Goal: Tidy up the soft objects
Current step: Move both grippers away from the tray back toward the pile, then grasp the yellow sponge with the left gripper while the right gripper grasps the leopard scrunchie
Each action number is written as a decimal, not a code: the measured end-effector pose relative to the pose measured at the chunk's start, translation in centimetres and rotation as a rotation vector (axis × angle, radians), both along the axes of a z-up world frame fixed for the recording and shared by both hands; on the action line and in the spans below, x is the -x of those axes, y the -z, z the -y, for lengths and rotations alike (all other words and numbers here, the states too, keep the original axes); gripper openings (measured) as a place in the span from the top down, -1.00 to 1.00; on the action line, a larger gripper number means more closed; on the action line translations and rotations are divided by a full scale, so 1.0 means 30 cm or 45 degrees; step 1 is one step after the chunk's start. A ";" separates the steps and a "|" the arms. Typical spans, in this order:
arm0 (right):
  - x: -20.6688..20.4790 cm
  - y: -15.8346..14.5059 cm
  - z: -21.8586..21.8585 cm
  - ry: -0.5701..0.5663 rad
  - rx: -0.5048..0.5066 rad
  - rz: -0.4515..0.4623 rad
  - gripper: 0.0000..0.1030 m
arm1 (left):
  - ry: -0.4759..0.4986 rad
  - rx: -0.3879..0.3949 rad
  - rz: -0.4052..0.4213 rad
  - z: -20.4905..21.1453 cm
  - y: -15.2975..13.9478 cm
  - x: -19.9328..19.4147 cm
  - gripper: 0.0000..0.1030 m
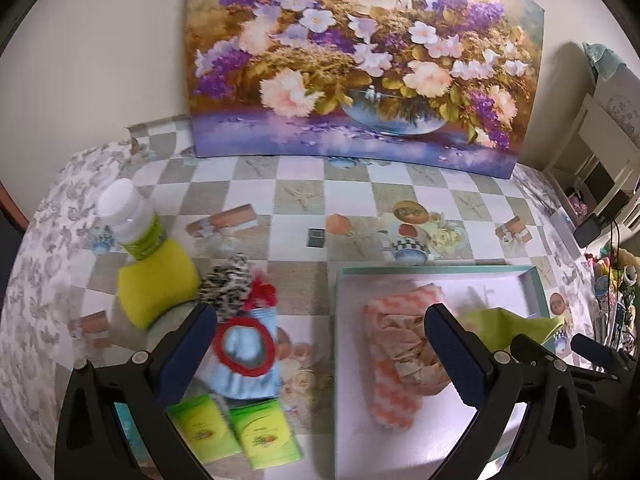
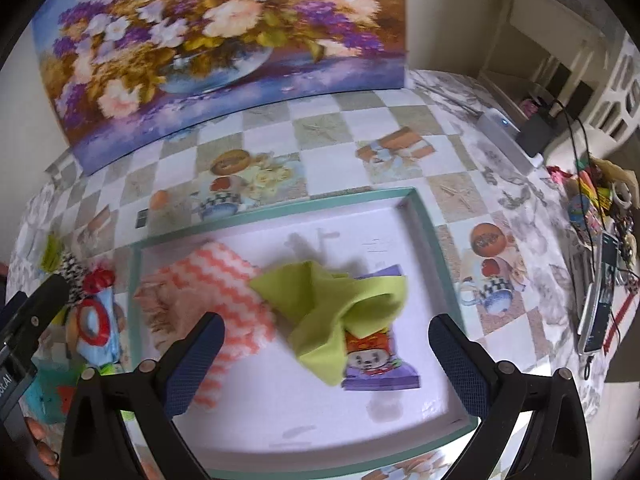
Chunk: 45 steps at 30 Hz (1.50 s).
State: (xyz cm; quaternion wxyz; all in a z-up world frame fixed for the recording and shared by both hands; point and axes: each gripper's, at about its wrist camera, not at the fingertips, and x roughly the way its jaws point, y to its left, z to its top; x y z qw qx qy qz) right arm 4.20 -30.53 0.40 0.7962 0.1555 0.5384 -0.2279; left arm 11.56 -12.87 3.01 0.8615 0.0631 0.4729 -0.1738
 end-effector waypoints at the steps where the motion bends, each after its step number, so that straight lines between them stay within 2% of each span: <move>1: -0.007 -0.006 -0.020 -0.016 0.012 -0.004 -1.00 | -0.005 -0.009 0.006 -0.014 -0.011 -0.003 -1.00; 4: -0.030 -0.025 -0.089 -0.067 0.052 -0.003 -1.00 | -0.061 -0.039 0.044 -0.083 -0.044 -0.015 -1.00; 9: -0.069 -0.042 -0.201 -0.173 -0.030 0.050 -1.00 | -0.206 -0.058 0.081 -0.252 -0.077 -0.040 -1.00; 16: -0.130 -0.030 -0.359 -0.291 -0.034 0.055 -1.00 | -0.378 -0.016 0.036 -0.461 -0.063 -0.079 -1.00; 26: -0.221 -0.010 -0.498 -0.389 -0.171 0.154 -1.00 | -0.507 0.026 -0.041 -0.666 -0.027 -0.135 -1.00; 31: -0.260 -0.003 -0.518 -0.397 -0.196 0.170 -1.00 | -0.460 0.049 -0.065 -0.688 -0.017 -0.187 -1.00; 40: -0.343 0.013 -0.561 -0.457 -0.219 0.169 -1.00 | -0.177 -0.046 -0.189 -0.635 0.079 -0.341 -1.00; 45: -0.389 0.032 -0.580 -0.481 -0.249 0.192 -0.76 | -0.063 -0.050 -0.246 -0.601 0.145 -0.404 -1.00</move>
